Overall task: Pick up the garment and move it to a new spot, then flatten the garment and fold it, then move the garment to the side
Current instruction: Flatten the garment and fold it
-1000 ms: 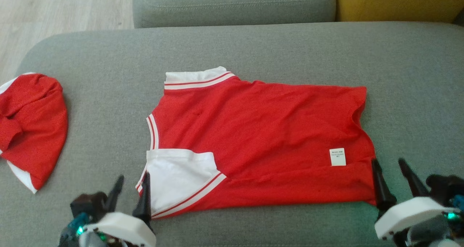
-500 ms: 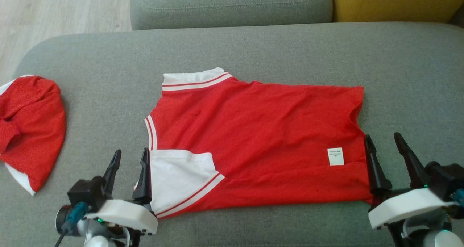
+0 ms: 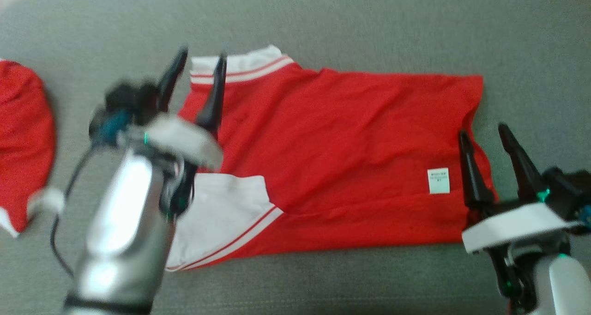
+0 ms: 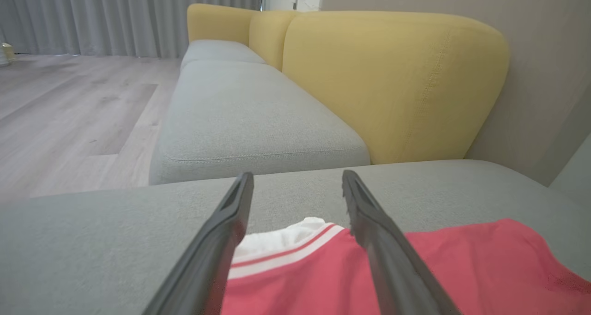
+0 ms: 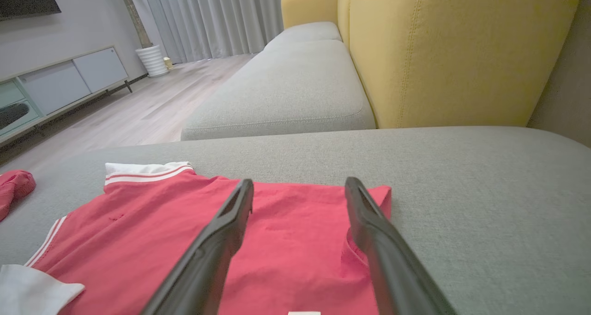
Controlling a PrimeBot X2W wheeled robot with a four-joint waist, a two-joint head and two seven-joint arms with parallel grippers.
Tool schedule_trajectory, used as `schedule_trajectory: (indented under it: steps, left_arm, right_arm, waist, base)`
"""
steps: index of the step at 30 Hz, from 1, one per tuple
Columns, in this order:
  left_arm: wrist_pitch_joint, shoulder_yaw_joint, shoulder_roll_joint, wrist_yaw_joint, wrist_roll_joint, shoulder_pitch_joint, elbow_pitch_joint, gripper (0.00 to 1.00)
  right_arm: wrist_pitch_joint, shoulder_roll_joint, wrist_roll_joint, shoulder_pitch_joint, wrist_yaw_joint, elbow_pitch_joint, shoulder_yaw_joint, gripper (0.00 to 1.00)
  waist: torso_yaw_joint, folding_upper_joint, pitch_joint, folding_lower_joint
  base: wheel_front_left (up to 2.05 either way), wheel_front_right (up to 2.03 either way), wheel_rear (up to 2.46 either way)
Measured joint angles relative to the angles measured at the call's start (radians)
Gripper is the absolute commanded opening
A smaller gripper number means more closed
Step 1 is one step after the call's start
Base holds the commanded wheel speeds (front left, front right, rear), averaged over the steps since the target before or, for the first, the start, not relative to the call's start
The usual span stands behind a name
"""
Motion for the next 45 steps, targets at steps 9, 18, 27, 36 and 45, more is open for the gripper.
schedule_trajectory:
  steps: [9, 18, 27, 36, 45]
  left_arm:
    - [-0.001, -0.021, -0.020, -0.053, 0.000, -0.316, 0.448, 1.00]
    - [0.054, -0.039, -0.021, -0.068, -0.003, -0.440, 0.769, 0.83]
    - [-0.012, -0.060, -0.045, -0.069, -0.017, -0.479, 0.875, 0.00]
    - [-0.089, -0.065, -0.069, -0.068, -0.037, -0.494, 0.907, 0.00]
    - [-0.106, -0.095, -0.083, -0.077, -0.055, -0.498, 0.885, 0.00]
  right_arm:
    - [-0.010, 0.000, 0.001, -0.094, 0.000, 0.050, 0.047, 1.00]
    - [-0.019, 0.000, 0.012, -0.099, 0.000, 0.095, 0.033, 1.00]
    - [-0.007, -0.020, 0.035, -0.170, 0.000, 0.142, -0.006, 1.00]
    - [0.061, -0.135, 0.081, -0.487, 0.000, 0.397, -0.035, 1.00]
    - [0.165, -0.185, 0.119, -0.653, 0.000, 0.766, 0.075, 1.00]
  waist:
    - [-0.070, 0.0000, 0.132, 0.0001]
    - [-0.113, 0.0000, 0.167, 0.0001]
    - [-0.102, 0.0000, 0.147, 0.0001]
    - [-0.077, 0.0000, 0.142, 0.0001]
    - [-0.036, 0.0000, 0.158, 0.0001]
  base:
    - [0.00, 0.00, 0.00]
    - [0.00, 0.00, 0.00]
    - [0.00, 0.00, 0.00]
    - [0.00, 0.00, 0.00]
    - [0.00, 0.00, 0.00]
